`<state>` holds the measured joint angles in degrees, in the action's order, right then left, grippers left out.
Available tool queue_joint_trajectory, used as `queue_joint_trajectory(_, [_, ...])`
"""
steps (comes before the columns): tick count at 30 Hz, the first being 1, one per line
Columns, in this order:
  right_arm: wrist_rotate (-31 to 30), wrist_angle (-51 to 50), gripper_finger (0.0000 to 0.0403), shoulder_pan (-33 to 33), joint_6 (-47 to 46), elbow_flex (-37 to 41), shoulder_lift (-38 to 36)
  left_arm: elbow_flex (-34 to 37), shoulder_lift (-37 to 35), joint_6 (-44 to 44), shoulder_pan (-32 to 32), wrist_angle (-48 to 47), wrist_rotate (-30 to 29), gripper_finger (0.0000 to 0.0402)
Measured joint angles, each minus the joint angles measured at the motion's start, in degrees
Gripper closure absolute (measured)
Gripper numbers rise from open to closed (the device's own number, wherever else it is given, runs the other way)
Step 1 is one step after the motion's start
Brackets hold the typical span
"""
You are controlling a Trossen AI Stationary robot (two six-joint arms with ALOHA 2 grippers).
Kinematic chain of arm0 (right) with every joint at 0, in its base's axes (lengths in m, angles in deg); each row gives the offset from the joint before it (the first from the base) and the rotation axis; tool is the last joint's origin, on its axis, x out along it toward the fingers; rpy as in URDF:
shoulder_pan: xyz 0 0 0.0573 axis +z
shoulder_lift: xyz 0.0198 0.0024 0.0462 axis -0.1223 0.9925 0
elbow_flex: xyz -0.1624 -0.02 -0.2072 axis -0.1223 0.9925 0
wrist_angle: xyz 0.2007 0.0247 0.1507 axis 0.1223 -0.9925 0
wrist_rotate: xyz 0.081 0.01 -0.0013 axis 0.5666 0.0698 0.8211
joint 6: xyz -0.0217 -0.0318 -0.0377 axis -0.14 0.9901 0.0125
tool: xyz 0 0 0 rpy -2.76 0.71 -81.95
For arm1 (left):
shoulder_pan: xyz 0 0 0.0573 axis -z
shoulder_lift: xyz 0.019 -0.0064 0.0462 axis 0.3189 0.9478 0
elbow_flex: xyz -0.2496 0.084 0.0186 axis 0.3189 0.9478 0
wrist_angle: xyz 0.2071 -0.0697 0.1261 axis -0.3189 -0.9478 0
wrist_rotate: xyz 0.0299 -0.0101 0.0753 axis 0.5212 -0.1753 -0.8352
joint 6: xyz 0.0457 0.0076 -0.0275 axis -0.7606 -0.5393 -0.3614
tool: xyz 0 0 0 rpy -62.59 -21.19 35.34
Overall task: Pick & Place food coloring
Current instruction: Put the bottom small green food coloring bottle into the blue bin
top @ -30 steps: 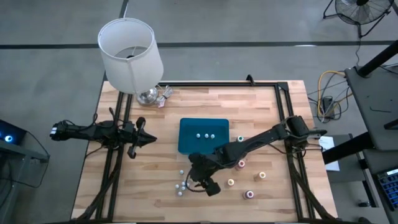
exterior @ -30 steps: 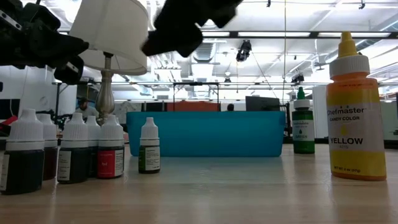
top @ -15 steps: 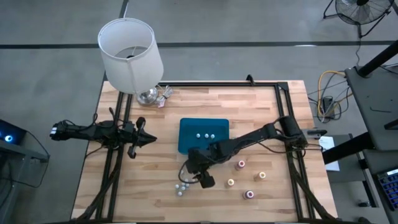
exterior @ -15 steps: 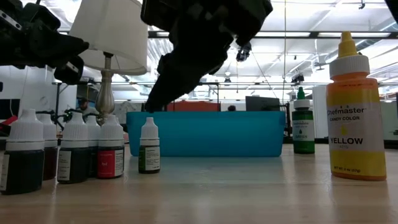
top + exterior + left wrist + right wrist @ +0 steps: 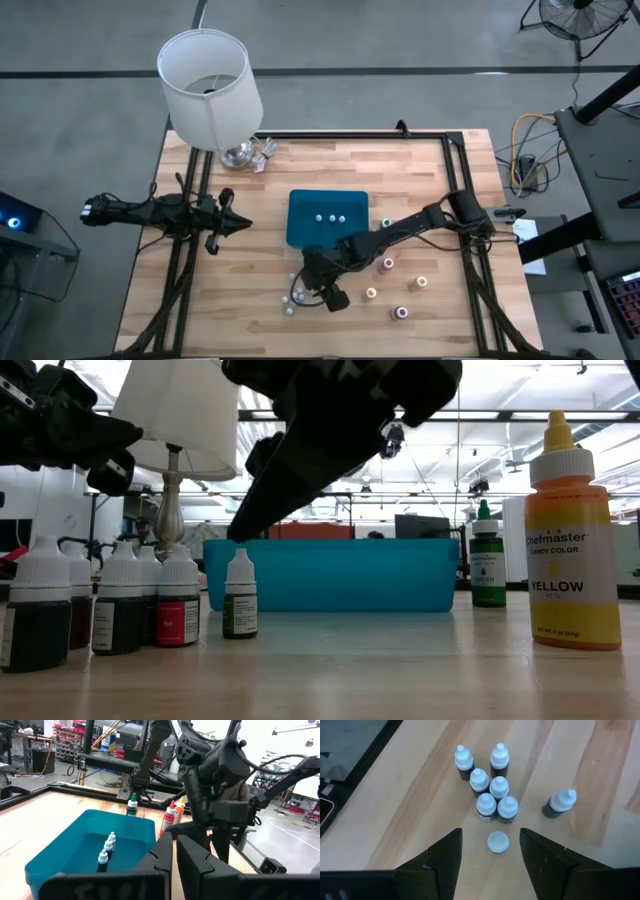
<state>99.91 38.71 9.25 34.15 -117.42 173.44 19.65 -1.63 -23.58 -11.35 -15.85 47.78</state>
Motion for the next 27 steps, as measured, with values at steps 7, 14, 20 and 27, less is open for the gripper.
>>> queue_joint_trajectory(7, [-0.2, 0.8, 0.0211, 0.0, 0.1, -0.1, 1.6, 0.0, 0.0, 0.0, 0.0, 0.0, 0.0, 0.0402])
queue_joint_trajectory(14, [-0.2, 1.8, 0.0211, 0.0, 0.1, -0.1, 2.2, 0.0, 0.0, 0.0, 0.0, 0.0, 0.0, 0.0402])
queue_joint_trajectory(20, [-0.2, 1.9, 0.0211, 0.0, 0.0, -0.1, 2.1, 0.0, 0.0, 0.0, 0.0, 0.0, 0.0, 0.0402])
queue_joint_trajectory(27, [-0.2, 1.9, 0.0212, 0.0, 0.8, -0.1, 2.1, 0.0, 0.0, 0.0, 0.0, 0.0, 0.0, 0.0402])
